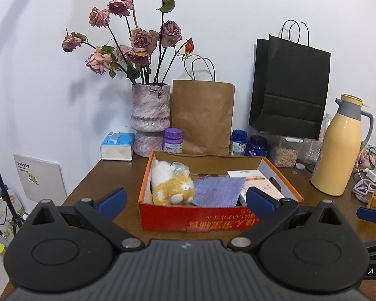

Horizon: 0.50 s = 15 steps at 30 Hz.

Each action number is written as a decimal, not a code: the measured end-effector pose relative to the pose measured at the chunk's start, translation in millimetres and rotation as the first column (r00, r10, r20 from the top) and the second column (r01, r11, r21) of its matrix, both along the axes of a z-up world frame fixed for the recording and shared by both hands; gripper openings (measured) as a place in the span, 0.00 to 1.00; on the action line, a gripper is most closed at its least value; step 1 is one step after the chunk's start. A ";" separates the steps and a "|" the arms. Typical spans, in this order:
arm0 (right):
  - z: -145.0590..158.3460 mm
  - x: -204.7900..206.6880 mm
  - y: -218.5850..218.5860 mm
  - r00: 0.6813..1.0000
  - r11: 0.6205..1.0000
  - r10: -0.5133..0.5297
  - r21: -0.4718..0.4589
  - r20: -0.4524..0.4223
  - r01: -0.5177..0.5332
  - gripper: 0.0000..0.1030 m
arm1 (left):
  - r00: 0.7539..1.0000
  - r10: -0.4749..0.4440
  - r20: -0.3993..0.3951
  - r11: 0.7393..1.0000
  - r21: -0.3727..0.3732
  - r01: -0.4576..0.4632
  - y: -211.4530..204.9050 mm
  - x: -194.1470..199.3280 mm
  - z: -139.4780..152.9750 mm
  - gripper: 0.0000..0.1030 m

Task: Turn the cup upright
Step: 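Withdraw both tools from the cardboard box, then move the right tool to the white cloth while the left tool approaches the white bottle cap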

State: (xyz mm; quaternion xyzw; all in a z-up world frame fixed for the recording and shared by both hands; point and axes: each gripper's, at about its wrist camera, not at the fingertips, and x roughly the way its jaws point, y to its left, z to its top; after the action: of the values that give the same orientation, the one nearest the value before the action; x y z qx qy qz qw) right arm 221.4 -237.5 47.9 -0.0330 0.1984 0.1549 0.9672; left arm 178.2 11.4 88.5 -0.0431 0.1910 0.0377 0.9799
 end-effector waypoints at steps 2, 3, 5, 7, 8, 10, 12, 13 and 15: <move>-3.0 -7.9 1.0 1.000 1.000 0.006 -0.006 -0.007 -0.006 1.00 | 1.000 0.002 -0.006 1.000 0.005 -0.002 0.8 -8.2 -0.9 1.00; -4.6 -12.0 1.3 1.000 1.000 0.008 -0.009 -0.011 -0.008 1.00 | 1.000 0.004 -0.008 1.000 0.009 -0.003 1.5 -12.9 -1.2 1.00; -7.7 -20.7 2.0 1.000 1.000 0.011 -0.015 -0.017 -0.011 1.00 | 1.000 0.005 -0.012 1.000 0.013 -0.005 2.9 -20.8 -2.0 1.00; -9.7 -29.4 3.8 1.000 1.000 0.017 -0.020 -0.021 -0.017 1.00 | 1.000 0.005 -0.015 1.000 0.016 -0.005 4.2 -30.6 -3.4 1.00; -10.5 -33.8 4.3 1.000 1.000 0.020 -0.021 -0.023 -0.020 1.00 | 1.000 0.004 -0.018 1.000 0.017 -0.004 4.5 -34.5 -4.0 1.00; -11.8 -43.0 6.7 0.999 0.999 0.026 -0.025 -0.027 -0.027 1.00 | 1.000 0.001 -0.028 1.000 0.019 0.000 5.1 -43.7 -6.3 1.00; -12.8 -52.7 9.7 0.999 0.999 0.034 -0.031 -0.030 -0.034 1.00 | 0.999 -0.002 -0.035 1.000 0.021 0.003 5.1 -52.5 -8.8 1.00; -13.5 -58.1 11.4 0.999 0.999 0.039 -0.032 -0.031 -0.040 1.00 | 0.999 -0.003 -0.039 1.000 0.022 0.004 5.1 -57.3 -10.4 1.00; -15.1 -67.6 14.6 0.998 0.998 0.055 -0.030 -0.040 -0.056 1.00 | 0.999 -0.005 -0.047 1.000 0.022 0.006 5.3 -66.5 -13.8 1.00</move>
State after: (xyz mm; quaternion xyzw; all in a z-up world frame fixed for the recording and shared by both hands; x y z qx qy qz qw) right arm 153.8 -223.0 32.7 -0.0507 0.2186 0.1792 0.9579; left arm 111.7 16.7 74.7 -0.0307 0.2135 0.0382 0.9757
